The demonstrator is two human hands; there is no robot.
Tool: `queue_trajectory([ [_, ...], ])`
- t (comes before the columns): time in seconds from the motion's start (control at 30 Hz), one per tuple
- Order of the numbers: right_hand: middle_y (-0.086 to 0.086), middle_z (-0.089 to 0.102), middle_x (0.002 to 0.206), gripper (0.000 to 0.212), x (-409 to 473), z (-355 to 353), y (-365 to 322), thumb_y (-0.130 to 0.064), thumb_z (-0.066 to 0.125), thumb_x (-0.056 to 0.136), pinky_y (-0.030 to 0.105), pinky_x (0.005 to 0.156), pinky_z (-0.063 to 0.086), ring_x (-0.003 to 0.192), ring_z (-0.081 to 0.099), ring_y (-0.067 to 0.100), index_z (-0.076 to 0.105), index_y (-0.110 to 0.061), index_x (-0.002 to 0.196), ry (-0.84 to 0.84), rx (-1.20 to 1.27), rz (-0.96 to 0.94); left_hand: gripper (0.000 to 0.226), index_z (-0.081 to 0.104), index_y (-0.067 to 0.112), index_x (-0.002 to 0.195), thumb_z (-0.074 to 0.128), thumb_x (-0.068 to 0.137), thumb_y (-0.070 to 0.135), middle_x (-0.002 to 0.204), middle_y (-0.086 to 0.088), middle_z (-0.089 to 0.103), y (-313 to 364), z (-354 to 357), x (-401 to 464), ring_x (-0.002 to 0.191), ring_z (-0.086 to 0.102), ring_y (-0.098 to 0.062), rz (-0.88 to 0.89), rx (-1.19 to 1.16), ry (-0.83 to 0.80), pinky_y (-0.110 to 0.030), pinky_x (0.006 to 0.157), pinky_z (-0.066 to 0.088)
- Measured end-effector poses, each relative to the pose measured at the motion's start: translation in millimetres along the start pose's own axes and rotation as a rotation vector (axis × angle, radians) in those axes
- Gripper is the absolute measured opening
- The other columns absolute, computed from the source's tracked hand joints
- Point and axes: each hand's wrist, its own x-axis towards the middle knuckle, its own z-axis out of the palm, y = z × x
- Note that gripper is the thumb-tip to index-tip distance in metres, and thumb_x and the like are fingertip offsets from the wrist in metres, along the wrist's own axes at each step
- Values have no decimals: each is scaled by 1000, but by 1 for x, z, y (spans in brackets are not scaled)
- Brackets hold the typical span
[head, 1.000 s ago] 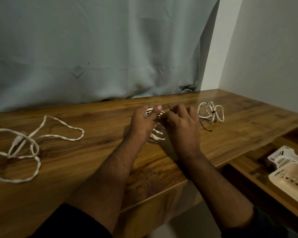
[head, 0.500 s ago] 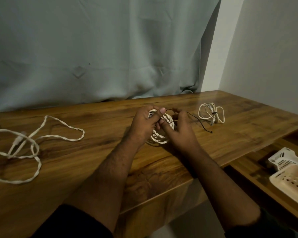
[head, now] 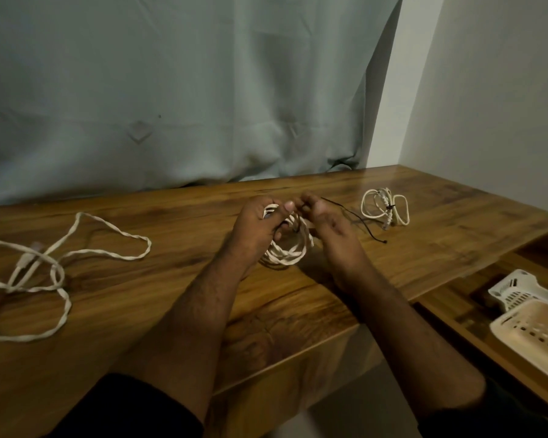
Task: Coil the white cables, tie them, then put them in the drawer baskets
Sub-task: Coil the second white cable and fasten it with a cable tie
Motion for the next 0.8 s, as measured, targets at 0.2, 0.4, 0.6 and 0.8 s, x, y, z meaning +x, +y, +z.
queue_trajectory([
  [0.2,0,77,102,20,10,-17,5,0,62,99,23,85,58,96,74,7,68,-12,113,296,-268,-128,20,70,13,80,71,96,25,64,-9,63,5,5,-6,45,48,-7,-34,120,-168,-20,47,39],
  [0.4,0,76,100,14,8,-15,-2,-2,65,96,29,84,59,96,73,13,70,-10,107,512,-325,-330,26,69,13,74,79,90,31,66,-15,68,9,16,-6,43,49,-15,1,252,-251,-24,48,40],
  [0.6,8,77,103,23,-1,-5,-8,-4,64,99,38,89,60,103,75,17,51,-17,113,443,-246,-418,27,66,14,74,76,92,30,60,-6,66,8,13,1,42,53,-14,15,296,-44,-28,52,43],
  [0.8,1,78,90,35,-4,6,-3,-7,70,96,34,76,60,91,77,16,47,-23,117,128,-288,-373,24,73,1,86,74,95,23,62,-5,65,9,5,5,39,51,-2,-54,124,243,-19,44,41],
])
